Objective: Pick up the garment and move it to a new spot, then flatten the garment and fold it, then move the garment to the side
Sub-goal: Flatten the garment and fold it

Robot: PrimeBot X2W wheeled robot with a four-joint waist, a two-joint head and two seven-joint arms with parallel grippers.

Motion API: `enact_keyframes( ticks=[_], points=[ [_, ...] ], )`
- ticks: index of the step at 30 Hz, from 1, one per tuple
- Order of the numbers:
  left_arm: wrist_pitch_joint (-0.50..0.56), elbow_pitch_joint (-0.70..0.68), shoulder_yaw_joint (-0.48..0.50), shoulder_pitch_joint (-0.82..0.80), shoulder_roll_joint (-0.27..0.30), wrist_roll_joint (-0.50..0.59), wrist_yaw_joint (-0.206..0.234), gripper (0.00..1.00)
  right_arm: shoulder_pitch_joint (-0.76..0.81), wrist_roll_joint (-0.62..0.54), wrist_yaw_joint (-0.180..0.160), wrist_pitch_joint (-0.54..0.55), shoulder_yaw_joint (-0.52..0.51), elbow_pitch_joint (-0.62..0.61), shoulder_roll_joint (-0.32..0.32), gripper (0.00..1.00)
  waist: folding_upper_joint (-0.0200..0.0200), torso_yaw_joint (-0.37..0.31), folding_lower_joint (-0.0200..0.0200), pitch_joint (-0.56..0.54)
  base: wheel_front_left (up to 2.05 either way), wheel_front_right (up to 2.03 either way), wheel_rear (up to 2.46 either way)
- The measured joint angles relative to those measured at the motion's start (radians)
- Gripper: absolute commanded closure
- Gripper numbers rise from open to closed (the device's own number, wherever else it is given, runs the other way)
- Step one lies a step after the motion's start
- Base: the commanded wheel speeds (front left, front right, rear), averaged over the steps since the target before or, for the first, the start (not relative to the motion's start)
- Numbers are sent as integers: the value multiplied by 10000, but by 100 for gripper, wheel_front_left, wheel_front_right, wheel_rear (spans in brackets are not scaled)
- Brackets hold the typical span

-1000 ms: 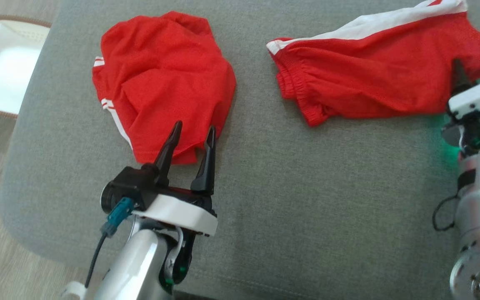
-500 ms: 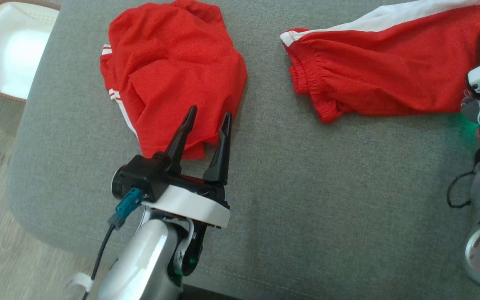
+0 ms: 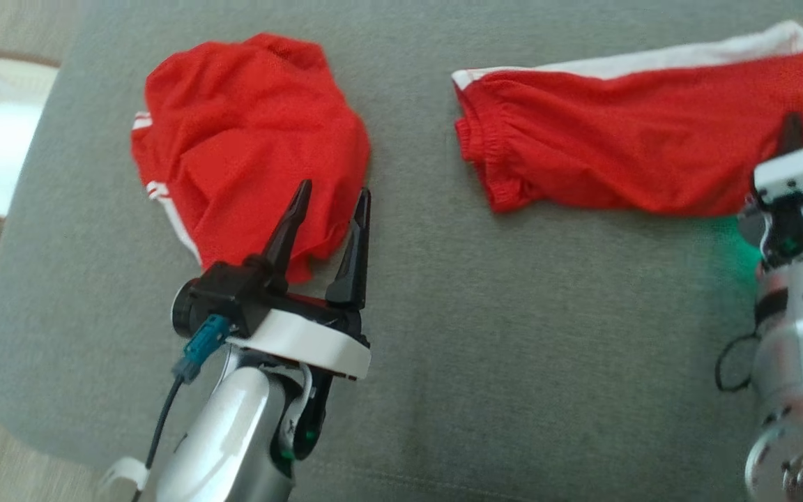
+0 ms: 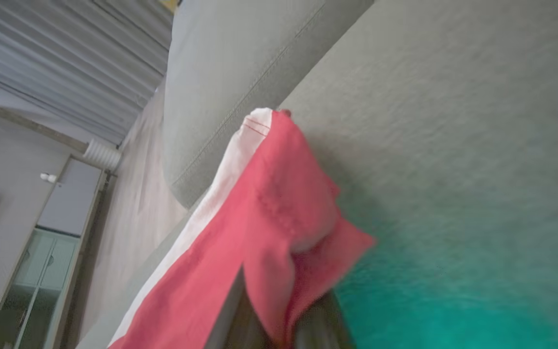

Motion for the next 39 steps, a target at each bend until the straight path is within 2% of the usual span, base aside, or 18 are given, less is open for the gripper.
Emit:
enact_keyframes(
  ticks=[9, 14, 23, 34, 39],
  points=[
    [0, 136, 326, 640, 12, 261, -176, 0, 2370, 941, -2, -704, -77, -1168, 121, 100, 0, -1004, 0, -881, 0, 0, 0],
    [0, 130, 541, 868, 17, 263, -251, 0, 3018, 1361, -2, -863, -169, -1302, 159, 100, 0, -1366, 0, -1241, 0, 0, 0],
    [0, 190, 600, 984, 21, 453, -391, 0, 3124, 2048, -2, -1584, 1244, -1427, 201, 100, 0, -1577, 0, -1418, 0, 0, 0],
    [0, 368, 621, 1058, 21, 548, -439, 0, 3125, 4044, -2, -2529, 5279, -1850, 186, 100, 0, -1322, 0, -1776, 0, 0, 0],
    [2, 368, 602, 1236, 25, 543, -433, 0, 3136, 4564, -2, -2800, 6644, -2002, 186, 100, 0, -1093, 0, -1869, 0, 0, 0]
  ],
)
